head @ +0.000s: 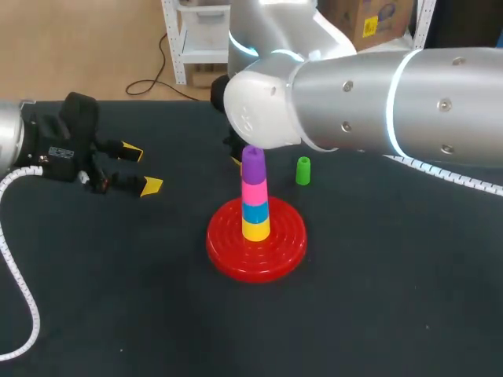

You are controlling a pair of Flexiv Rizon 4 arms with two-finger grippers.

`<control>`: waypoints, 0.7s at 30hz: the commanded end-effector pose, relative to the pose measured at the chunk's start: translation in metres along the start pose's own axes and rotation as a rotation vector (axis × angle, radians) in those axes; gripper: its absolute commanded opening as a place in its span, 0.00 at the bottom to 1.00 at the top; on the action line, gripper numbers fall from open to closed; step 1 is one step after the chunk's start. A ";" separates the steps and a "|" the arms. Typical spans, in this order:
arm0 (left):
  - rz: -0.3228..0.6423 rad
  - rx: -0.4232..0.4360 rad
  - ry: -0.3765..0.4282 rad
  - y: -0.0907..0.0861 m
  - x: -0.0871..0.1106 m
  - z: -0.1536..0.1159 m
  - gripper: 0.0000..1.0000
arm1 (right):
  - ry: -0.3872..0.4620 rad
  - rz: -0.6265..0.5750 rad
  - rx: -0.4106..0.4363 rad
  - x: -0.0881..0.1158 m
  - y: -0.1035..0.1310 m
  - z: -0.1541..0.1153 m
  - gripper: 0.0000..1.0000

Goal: Pick up and stack the cylinders on the red base in this order: pink,purple,orange,green

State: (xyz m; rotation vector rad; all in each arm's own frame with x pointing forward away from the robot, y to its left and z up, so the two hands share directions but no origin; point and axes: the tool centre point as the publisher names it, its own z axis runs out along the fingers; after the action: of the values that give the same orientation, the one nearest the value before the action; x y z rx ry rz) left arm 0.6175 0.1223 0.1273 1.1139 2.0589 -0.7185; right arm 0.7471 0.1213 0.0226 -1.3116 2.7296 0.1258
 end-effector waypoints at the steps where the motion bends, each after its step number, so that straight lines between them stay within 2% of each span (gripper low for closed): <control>1: 0.003 0.000 -0.010 0.000 0.002 0.000 1.00 | -0.006 0.003 0.002 0.003 0.000 0.000 0.42; 14: 0.003 0.000 -0.010 0.000 0.002 0.000 1.00 | -0.007 0.008 0.003 0.002 -0.001 0.001 0.36; 16: 0.003 0.000 -0.010 0.000 0.002 0.000 1.00 | -0.005 0.011 0.005 0.002 -0.002 0.001 0.28; 17: 0.003 0.000 -0.010 0.000 0.002 0.000 1.00 | -0.004 0.011 0.005 0.002 -0.002 0.001 0.15; 19: 0.003 0.000 -0.010 0.000 0.002 0.000 1.00 | -0.003 0.013 0.006 0.002 -0.001 0.001 0.00; 21: 0.003 0.000 -0.010 0.000 0.002 0.000 1.00 | -0.002 0.014 0.006 0.002 -0.001 0.001 0.00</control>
State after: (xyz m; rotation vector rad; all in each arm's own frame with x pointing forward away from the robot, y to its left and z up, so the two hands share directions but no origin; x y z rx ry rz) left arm 0.6176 0.1223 0.1273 1.1139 2.0589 -0.7185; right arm 0.7488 0.1197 0.0205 -1.2944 2.7384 0.1222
